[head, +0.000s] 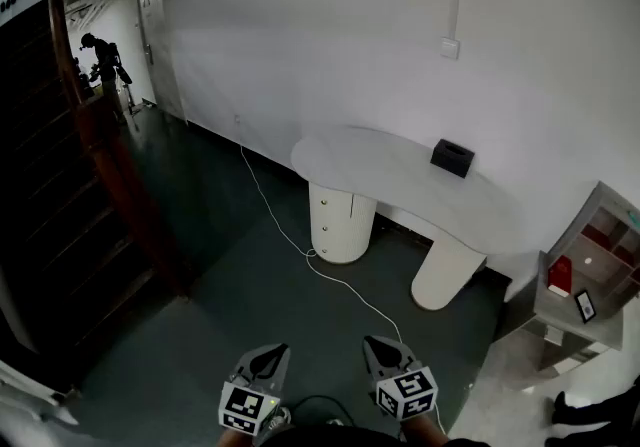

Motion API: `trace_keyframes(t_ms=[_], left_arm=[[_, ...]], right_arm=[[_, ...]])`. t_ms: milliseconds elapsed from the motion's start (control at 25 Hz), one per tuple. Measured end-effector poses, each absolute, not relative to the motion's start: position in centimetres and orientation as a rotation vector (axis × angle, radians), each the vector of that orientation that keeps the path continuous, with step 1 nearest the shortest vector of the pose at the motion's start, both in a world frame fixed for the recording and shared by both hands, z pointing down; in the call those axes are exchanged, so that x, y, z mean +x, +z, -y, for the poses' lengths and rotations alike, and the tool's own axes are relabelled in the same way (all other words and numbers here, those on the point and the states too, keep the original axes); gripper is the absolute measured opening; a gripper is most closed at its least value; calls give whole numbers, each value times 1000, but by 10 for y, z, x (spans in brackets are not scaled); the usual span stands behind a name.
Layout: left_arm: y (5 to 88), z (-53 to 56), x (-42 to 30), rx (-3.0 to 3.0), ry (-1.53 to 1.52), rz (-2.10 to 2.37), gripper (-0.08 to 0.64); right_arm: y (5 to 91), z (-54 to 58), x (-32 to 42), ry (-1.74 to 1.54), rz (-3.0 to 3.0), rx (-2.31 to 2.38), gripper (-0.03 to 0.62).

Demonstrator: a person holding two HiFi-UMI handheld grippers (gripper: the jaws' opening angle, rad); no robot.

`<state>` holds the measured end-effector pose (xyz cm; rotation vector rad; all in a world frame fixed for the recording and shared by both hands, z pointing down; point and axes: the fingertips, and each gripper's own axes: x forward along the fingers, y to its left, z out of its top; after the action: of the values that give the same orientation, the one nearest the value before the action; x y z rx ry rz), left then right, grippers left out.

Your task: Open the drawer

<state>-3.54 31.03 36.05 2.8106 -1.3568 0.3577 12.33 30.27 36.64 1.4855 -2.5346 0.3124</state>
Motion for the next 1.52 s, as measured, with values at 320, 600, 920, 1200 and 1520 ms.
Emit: trace_keyframes(t_ms=[320, 600, 920, 1200, 1520], left_arm=[[364, -323, -15, 2778, 325, 1386, 17], [375, -324, -8, 2710, 322, 1404, 97], [390, -287, -9, 2659, 350, 1316, 226], [403, -204, -25, 2699, 362, 1211, 227], [400, -89, -73, 2765, 392, 1130, 227]], right_arm=[[364, -310, 143, 293, 2584, 1482, 3], [375, -307, 152, 299, 2587, 1474, 61], [387, -268, 150, 349, 2540, 1521, 147], [388, -200, 134, 360, 2490, 1594, 164], [372, -98, 98, 358, 2431, 1745, 163]])
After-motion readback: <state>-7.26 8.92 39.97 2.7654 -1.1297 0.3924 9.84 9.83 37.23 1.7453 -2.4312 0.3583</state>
